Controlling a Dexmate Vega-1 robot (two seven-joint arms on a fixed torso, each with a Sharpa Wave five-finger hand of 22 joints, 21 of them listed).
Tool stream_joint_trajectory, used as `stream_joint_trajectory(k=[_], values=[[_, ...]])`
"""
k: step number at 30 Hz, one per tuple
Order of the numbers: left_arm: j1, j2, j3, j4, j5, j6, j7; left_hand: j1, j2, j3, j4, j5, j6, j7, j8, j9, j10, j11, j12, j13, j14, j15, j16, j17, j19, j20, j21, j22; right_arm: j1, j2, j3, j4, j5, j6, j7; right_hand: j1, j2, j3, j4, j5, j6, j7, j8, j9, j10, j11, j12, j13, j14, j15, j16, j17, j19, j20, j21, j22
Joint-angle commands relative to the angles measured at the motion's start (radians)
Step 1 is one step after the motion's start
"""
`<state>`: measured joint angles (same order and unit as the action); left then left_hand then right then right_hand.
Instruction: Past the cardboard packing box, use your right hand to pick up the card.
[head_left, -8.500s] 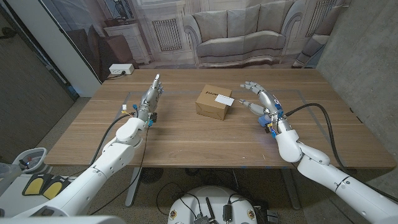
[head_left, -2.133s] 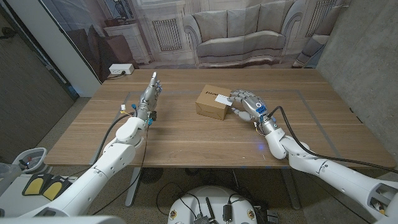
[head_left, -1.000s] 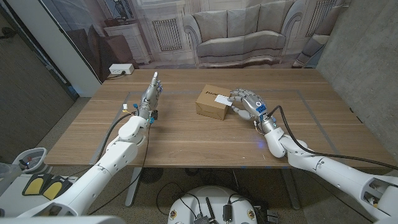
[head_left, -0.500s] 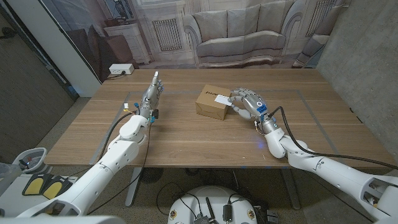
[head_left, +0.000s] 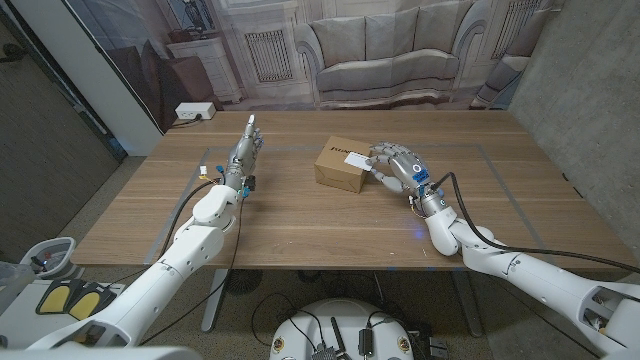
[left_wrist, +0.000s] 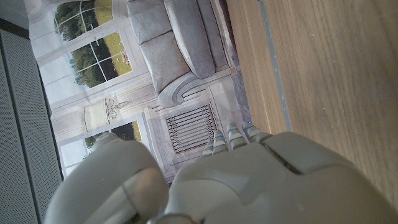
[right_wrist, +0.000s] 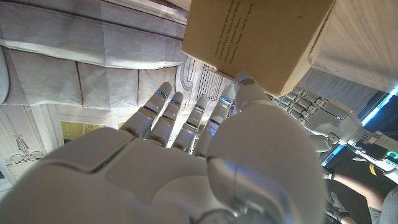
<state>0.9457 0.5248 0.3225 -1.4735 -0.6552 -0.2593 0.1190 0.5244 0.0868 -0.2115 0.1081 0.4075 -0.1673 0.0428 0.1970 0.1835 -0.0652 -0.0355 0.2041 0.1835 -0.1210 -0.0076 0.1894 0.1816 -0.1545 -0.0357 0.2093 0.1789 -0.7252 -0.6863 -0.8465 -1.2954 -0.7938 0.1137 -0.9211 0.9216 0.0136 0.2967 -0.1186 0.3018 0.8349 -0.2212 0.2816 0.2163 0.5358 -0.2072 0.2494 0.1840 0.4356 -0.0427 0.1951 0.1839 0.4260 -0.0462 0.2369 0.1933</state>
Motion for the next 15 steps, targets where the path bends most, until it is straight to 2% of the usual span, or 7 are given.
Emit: stream_joint_trajectory(k=[1,15], values=[[-0.003,0.0,0.003,0.0,0.001,0.004,0.0,0.005,0.007,-0.006,0.001,0.005,0.0,0.001,-0.002,0.003,-0.004,0.001,0.0,0.004,-0.003,0.002,-0.001,0.003,-0.013,-0.009,-0.004,0.006,0.009,0.007,-0.005,0.018,0.005,0.009,-0.004,-0.001,0.002,0.0,0.006,-0.005,0.003,-0.002,0.003,0.003,0.009,0.001,0.003,0.003,0.01,-0.113,0.004,0.002,0.009,-0.081,0.006,0.001],[-0.021,-0.008,0.013,0.013,0.005,0.012,-0.003,0.005,0.008,-0.008,0.001,0.005,0.001,0.0,-0.002,0.003,-0.004,0.001,0.0,0.004,-0.003,0.003,-0.001,0.003,-0.013,-0.009,-0.004,0.006,0.006,0.004,-0.008,0.023,0.013,0.003,0.007,-0.002,-0.004,-0.005,0.004,-0.005,-0.034,-0.001,-0.017,0.0,0.003,0.0,-0.004,0.003,0.008,-0.112,-0.001,0.003,0.007,-0.077,0.003,0.001]])
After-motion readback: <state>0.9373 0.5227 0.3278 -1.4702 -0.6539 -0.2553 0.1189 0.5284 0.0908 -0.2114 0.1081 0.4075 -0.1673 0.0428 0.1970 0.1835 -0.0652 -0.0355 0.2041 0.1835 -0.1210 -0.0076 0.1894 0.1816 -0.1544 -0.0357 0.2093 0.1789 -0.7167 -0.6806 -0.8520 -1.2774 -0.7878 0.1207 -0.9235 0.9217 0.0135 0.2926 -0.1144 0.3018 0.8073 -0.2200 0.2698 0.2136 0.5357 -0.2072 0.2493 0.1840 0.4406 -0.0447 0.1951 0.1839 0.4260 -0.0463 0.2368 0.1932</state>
